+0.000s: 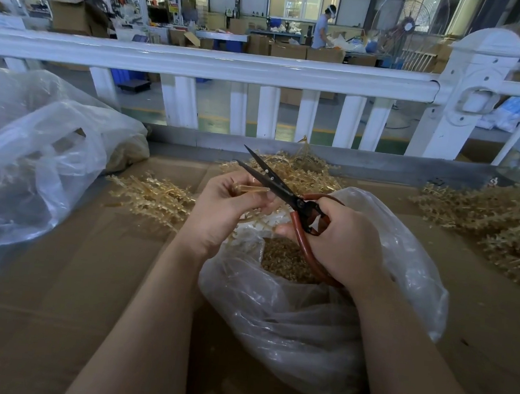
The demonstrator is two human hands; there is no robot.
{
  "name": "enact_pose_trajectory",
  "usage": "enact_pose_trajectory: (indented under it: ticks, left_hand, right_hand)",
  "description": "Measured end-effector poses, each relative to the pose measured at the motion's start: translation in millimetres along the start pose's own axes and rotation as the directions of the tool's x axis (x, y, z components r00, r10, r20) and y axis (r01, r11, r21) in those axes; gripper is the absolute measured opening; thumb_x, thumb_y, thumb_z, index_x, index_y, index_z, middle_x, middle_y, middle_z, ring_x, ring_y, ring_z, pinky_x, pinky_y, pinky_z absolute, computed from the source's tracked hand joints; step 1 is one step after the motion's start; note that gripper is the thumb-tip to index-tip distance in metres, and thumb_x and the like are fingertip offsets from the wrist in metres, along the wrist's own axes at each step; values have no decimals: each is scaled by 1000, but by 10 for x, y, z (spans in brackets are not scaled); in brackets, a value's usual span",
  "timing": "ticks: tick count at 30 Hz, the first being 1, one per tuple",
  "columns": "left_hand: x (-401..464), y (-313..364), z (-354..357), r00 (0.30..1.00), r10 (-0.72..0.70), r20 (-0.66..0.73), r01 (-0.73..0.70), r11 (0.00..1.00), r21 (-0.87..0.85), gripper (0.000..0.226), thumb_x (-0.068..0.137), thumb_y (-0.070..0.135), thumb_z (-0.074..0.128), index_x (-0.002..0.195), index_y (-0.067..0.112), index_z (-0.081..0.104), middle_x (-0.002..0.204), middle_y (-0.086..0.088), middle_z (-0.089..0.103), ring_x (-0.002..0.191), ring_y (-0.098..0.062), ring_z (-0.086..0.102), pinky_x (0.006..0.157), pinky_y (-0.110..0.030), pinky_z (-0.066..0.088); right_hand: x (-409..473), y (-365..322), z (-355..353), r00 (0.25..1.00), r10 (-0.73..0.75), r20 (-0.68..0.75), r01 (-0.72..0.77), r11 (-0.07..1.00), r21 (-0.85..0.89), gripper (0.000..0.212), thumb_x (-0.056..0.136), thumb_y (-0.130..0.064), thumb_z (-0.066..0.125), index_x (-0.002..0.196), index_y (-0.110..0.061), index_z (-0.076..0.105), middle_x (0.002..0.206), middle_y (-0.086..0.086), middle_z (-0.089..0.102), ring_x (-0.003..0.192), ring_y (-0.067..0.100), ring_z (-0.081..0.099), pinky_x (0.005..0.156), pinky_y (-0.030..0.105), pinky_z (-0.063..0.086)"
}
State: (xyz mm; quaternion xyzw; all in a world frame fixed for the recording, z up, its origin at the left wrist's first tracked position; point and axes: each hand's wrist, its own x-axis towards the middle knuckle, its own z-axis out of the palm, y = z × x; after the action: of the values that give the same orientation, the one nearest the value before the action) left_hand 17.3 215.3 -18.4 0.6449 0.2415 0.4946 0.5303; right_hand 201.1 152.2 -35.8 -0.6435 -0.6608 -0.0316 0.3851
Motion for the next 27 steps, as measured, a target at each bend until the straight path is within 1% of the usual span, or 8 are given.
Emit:
enact_pose_trajectory:
  ticks: [4,7,11,16,19,22,24,27]
  left_hand:
    - [-3,17,4,998,56,-35,-57,998,-26,10,91,-3,59,99,-8,62,75,-5,70,67,-15,66,68,-24,52]
    - [-4,17,16,996,69,-62,-70,997,-15,8,90,-5,59,98,-5,63,74,-5,70,66,-14,66,68,-25,53]
    - [4,8,24,993,76,-89,-75,997,5,9,90,-6,59,98,-8,63,75,-5,69,66,-12,64,69,-24,52]
    - [2,14,27,992,83,-98,-84,997,0,9,90,-6,59,93,-1,66,78,-6,68,68,-12,62,69,-23,51]
    - [3,28,31,992,96,-86,-96,995,1,13,90,-5,59,91,4,68,78,-3,68,70,-13,62,69,-23,51]
    - [6,32,35,990,109,-95,-107,994,22,16,89,-9,59,90,5,67,76,-2,68,68,-13,62,69,-24,52]
    - [10,31,39,988,118,-102,-113,992,56,17,89,-10,59,92,4,68,76,-6,69,67,-15,63,69,-26,53]
    - [21,10,44,986,126,-108,-114,987,111,14,87,-14,60,96,-6,66,78,-17,68,66,-19,64,69,-29,53]
  right_hand:
    - [11,15,17,1000,16,-14,-16,1000,4,73,67,-94,46,97,-32,70,70,-27,55,65,-12,50,55,8,35]
    - [14,30,29,1000,15,-15,-15,1000,13,77,66,-97,43,98,-32,70,73,-27,56,67,-13,50,56,7,35]
    - [12,27,24,1000,20,-20,-20,1000,12,77,65,-97,42,98,-33,70,70,-32,50,66,-14,49,56,7,34]
    - [6,20,23,999,22,-32,-22,1000,9,75,66,-97,41,93,-33,70,68,-32,50,65,-13,50,55,7,33]
    - [15,17,16,999,29,-22,-28,1000,13,75,66,-95,44,92,-30,71,69,-27,55,65,-11,51,55,7,34]
    - [19,13,7,1000,21,-5,-21,1000,13,75,66,-95,44,97,-33,71,70,-29,53,64,-12,49,55,9,35]
    - [19,15,4,1000,18,8,-18,1000,-2,72,67,-93,48,100,-33,70,71,-27,53,64,-10,49,56,10,36]
    - [9,11,-2,1000,15,1,-15,1000,-19,67,68,-92,48,94,-33,67,67,-27,51,63,-9,49,54,11,36]
